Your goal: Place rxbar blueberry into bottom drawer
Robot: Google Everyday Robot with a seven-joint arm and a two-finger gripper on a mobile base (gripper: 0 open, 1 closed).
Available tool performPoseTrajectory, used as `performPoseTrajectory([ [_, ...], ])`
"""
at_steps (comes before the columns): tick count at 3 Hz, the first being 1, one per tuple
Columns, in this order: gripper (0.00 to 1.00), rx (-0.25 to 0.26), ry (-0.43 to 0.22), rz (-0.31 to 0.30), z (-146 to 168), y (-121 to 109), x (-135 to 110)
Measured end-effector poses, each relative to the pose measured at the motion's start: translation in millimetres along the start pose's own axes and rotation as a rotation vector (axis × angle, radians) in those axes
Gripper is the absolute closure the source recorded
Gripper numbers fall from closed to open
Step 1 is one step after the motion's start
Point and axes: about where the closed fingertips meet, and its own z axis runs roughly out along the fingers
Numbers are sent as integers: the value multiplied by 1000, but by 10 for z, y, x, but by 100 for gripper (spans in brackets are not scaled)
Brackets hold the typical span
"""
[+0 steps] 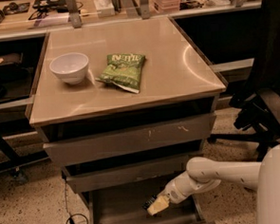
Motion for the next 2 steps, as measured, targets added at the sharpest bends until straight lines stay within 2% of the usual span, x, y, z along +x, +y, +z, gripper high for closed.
performPoseTrajectory([
  [1,100,-10,-52,19,371,-57,49],
  [2,100,-28,-43,49,718,-117,139],
])
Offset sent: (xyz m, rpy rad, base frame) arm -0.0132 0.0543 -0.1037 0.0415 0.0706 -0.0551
